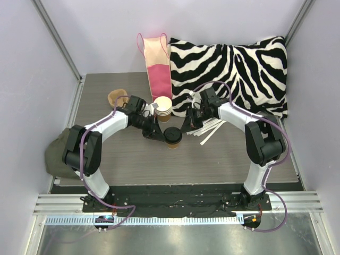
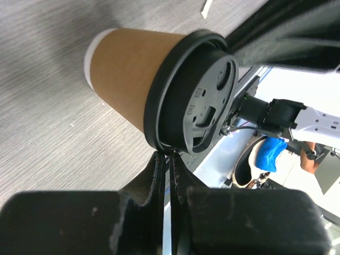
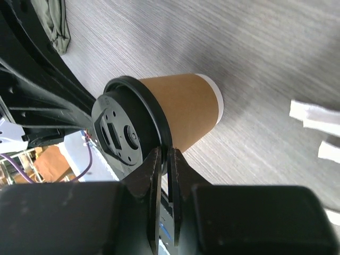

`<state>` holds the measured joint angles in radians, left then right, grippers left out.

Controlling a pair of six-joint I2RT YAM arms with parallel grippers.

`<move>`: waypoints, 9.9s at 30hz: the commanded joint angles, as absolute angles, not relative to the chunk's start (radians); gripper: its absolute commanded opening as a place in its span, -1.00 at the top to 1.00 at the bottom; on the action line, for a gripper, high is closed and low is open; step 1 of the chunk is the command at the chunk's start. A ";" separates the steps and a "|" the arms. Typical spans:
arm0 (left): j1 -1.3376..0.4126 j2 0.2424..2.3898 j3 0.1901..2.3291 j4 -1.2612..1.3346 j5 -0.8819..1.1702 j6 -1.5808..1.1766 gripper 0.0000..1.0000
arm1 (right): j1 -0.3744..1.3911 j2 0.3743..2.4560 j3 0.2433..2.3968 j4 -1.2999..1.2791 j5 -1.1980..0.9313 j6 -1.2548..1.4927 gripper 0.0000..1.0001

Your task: Pack the takeout coffee

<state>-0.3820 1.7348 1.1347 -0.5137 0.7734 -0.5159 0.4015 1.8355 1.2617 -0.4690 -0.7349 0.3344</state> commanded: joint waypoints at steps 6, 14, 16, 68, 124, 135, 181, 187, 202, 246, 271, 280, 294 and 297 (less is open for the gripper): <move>-0.428 1.683 1.063 -0.431 0.762 -0.523 0.82 | 0.463 1.965 1.454 -0.555 -0.749 0.178 0.47; -0.423 1.609 1.037 -0.411 0.822 -0.537 0.67 | 0.462 1.983 1.589 -0.649 -0.762 0.068 0.04; -0.407 1.557 1.035 -0.403 0.848 -0.543 0.61 | 0.453 1.968 1.631 -0.681 -0.756 0.055 -0.13; -0.302 1.732 1.086 -0.413 0.676 -0.495 0.61 | 0.448 1.937 1.325 -0.491 -0.735 0.279 0.50; 0.190 1.350 1.177 -0.509 0.744 -0.413 -0.28 | 0.782 1.776 1.246 -0.255 -0.288 0.340 -0.50; 0.212 1.404 1.270 -0.569 0.571 -0.338 -0.36 | 0.787 1.936 1.430 -0.229 -0.183 0.411 -0.49; 0.086 1.988 1.640 -0.615 0.138 -0.203 0.34 | 0.676 1.789 1.424 -0.385 -0.575 0.331 -0.49; 0.084 1.993 1.655 -0.609 0.127 -0.190 0.29 | 0.675 1.793 1.420 -0.383 -0.577 0.334 -0.49; 0.083 2.048 1.713 -0.604 0.120 -0.158 0.40 | 0.675 1.798 1.416 -0.374 -0.584 0.348 -0.49; 0.166 1.993 1.815 -0.778 0.336 -0.180 1.00 | 0.664 1.841 1.617 -0.356 -0.644 0.347 -0.50; 0.128 1.976 1.803 -0.888 0.311 -0.023 0.31 | 0.664 1.838 1.601 -0.341 -0.632 0.368 -0.49; 0.020 1.993 1.825 -0.842 0.178 -0.067 0.42 | 0.664 1.839 1.589 -0.327 -0.634 0.385 -0.48; -0.028 2.115 1.934 -0.887 0.071 -0.005 0.32 | 0.664 1.833 1.572 -0.321 -0.635 0.390 -0.49; -0.029 2.125 1.936 -0.891 0.064 -0.005 0.32 | 0.663 1.833 1.569 -0.316 -0.635 0.390 -0.49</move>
<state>-0.0311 2.1201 1.8980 -0.8730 0.0940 -0.0250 0.6655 1.8595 1.5711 -0.3595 -0.6308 0.3805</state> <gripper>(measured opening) 0.338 0.745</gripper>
